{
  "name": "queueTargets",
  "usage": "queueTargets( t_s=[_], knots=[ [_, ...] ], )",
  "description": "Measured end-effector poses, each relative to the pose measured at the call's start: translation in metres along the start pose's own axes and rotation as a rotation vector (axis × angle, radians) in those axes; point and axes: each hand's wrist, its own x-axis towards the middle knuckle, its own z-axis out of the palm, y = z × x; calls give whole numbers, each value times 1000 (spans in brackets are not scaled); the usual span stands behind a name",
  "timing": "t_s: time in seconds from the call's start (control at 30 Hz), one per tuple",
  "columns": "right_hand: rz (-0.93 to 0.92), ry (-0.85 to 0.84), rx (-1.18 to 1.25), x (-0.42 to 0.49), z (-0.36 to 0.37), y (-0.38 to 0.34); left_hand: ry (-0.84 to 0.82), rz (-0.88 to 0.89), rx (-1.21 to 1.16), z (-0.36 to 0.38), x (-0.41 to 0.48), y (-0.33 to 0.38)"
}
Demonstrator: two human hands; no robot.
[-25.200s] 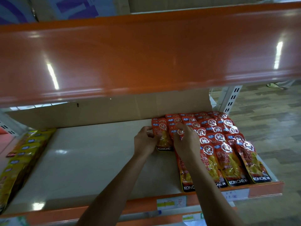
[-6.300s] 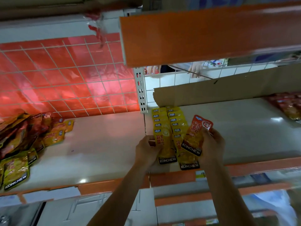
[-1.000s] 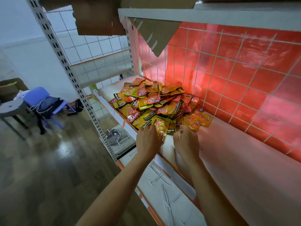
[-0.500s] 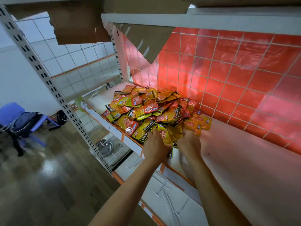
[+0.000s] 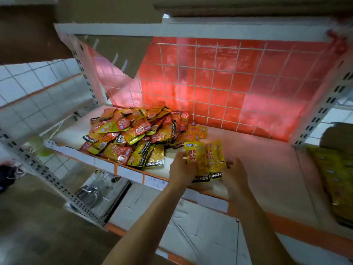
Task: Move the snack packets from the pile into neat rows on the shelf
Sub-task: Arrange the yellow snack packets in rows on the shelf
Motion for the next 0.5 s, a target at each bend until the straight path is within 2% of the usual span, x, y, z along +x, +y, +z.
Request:
queueTargets(
  t_s=[0.3, 0.5],
  knots=[
    [36, 181, 128, -23, -83, 10, -157, 32, -42, 53, -24, 29],
    [1, 251, 61, -23, -145, 35, -230, 57, -58, 111, -49, 57]
  ],
)
